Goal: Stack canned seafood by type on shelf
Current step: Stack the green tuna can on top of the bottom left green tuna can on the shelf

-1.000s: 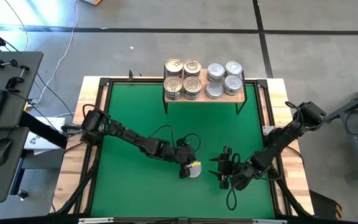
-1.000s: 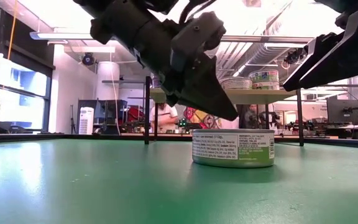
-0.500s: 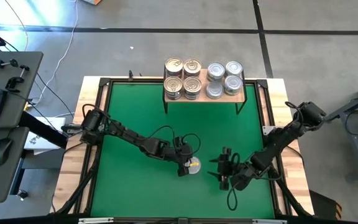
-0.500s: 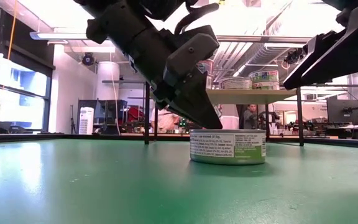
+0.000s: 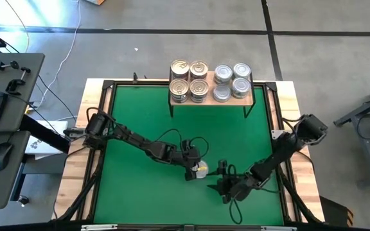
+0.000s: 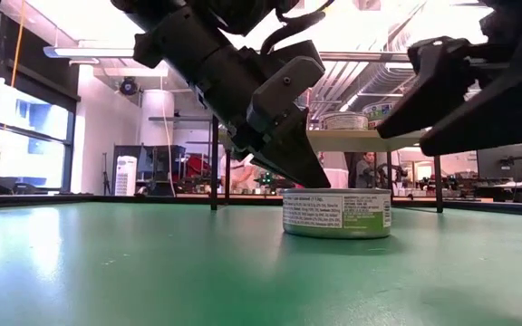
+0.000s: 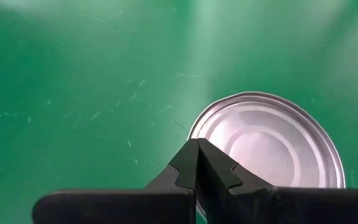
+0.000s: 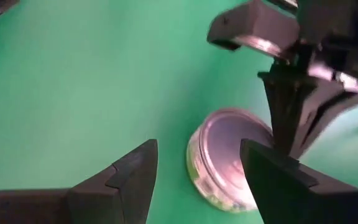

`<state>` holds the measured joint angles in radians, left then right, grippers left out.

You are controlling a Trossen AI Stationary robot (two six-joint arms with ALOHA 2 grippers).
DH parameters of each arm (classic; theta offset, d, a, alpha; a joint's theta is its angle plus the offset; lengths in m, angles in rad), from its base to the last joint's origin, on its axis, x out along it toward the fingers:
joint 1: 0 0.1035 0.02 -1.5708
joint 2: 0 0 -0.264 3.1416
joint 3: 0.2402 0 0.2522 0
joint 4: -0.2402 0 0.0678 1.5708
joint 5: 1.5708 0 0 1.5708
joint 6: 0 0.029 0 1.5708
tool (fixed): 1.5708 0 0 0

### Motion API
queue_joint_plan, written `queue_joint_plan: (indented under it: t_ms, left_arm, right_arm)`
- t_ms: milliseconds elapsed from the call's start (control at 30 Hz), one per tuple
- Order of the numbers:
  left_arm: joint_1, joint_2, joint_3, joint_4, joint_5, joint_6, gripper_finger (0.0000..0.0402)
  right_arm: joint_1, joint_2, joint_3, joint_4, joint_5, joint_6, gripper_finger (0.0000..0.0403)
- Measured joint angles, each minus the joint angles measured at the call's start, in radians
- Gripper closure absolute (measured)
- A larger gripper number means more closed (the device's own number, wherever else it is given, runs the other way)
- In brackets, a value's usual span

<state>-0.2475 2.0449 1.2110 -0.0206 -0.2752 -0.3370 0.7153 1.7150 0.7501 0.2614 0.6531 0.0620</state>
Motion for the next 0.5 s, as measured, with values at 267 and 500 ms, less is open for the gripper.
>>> queue_joint_plan:
  t_ms: [267, 500]
  left_arm:
    - [0.007, 0.002, -0.002, -0.007, 0.003, 0.019, 0.0402]
    - [0.016, 0.005, -0.005, -0.005, 0.023, 0.037, 0.0401]
  right_arm:
    - [-0.029, 0.001, 0.049, -0.123, -0.018, -0.013, 0.0179]
    - [-0.038, 0.001, 0.049, -0.124, -0.028, 0.034, 0.0179]
